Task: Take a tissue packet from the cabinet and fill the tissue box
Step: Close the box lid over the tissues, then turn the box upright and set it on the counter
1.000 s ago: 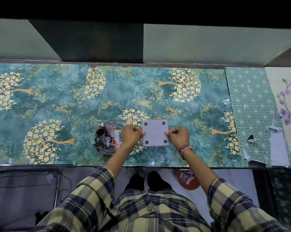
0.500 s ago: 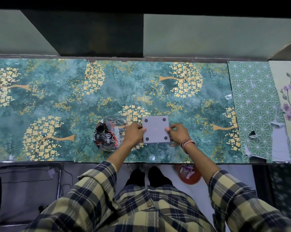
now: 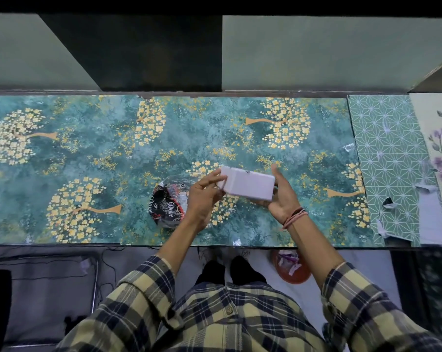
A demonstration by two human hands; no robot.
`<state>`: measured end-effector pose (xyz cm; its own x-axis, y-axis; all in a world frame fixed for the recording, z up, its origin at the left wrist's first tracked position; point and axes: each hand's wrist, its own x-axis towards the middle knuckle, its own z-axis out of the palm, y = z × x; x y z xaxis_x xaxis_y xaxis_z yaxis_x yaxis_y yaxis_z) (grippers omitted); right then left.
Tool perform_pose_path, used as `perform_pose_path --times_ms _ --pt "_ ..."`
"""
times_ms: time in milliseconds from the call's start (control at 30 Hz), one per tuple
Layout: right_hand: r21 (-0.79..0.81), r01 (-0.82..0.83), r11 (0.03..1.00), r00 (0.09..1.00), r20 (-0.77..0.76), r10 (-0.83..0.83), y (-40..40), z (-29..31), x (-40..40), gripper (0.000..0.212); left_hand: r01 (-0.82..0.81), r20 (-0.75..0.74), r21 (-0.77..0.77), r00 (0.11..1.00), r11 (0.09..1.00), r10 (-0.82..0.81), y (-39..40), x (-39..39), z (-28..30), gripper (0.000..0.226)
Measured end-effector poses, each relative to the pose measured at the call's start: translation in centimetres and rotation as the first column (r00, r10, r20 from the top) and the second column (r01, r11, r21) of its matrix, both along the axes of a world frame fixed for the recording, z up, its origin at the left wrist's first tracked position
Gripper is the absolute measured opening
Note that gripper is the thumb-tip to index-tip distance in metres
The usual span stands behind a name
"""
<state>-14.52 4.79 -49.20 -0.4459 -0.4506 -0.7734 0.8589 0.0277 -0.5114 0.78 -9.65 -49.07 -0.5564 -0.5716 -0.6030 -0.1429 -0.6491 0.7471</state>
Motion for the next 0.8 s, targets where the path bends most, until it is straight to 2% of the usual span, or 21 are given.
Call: perform_pose_path --times_ms 100,167,233,367,433,500,567,667,733,800 --pt "0.014 -0.009 1.0 0.998 -0.06 0.01 -0.1 0.6 0.3 0.048 -0.066 -0.043 0.049 0.997 0.997 0.068 -0.3 -0.4 0.4 0.018" --pt "0.005 0.001 1.0 0.993 -0.121 0.0 0.1 1.0 0.5 0.035 -0.057 -0.077 0.103 0.995 0.993 0.066 -0.3 -0.7 1.4 0.027" --pt "-0.054 -0.009 0.998 0.982 -0.191 -0.002 0.4 1.2 0.5 0.029 0.002 -0.062 0.163 0.998 0.987 0.008 -0.5 -1.0 2.2 0.029" --pt "-0.098 -0.111 0.989 0.947 -0.312 0.076 0.3 1.7 0.1 0.019 0.132 0.046 0.249 0.988 0.959 -0.148 -1.3 -0.9 2.1 0.019" --pt "-0.103 -0.137 0.985 0.951 -0.292 0.102 0.4 1.9 0.0 0.024 0.059 0.036 0.262 0.997 0.963 -0.071 -1.4 -0.9 1.8 0.016" --pt "-0.117 -0.175 0.978 0.967 -0.207 0.148 0.5 2.0 0.3 0.032 -0.051 -0.012 0.303 0.998 0.952 0.057 -1.3 -0.8 1.8 0.016" --pt "-0.122 -0.192 0.974 0.976 -0.128 0.176 0.5 1.9 1.0 0.036 -0.075 -0.051 0.342 0.994 0.937 0.098 -0.8 -0.6 1.5 0.02" --pt "-0.036 -0.173 0.984 0.971 -0.175 0.164 0.2 1.5 1.0 0.036 0.102 -0.013 0.31 0.995 0.945 -0.103 -0.4 -0.1 1.0 0.031" --pt "0.026 -0.211 0.977 0.948 -0.237 0.211 0.2 1.7 0.2 0.033 0.244 0.013 0.261 0.967 0.934 -0.256 -0.8 0.3 1.2 0.04" --pt "0.074 -0.273 0.959 0.914 -0.291 0.283 0.2 2.3 -0.6 0.024 0.297 0.003 0.213 0.952 0.931 -0.305 -1.8 0.6 1.4 0.031"
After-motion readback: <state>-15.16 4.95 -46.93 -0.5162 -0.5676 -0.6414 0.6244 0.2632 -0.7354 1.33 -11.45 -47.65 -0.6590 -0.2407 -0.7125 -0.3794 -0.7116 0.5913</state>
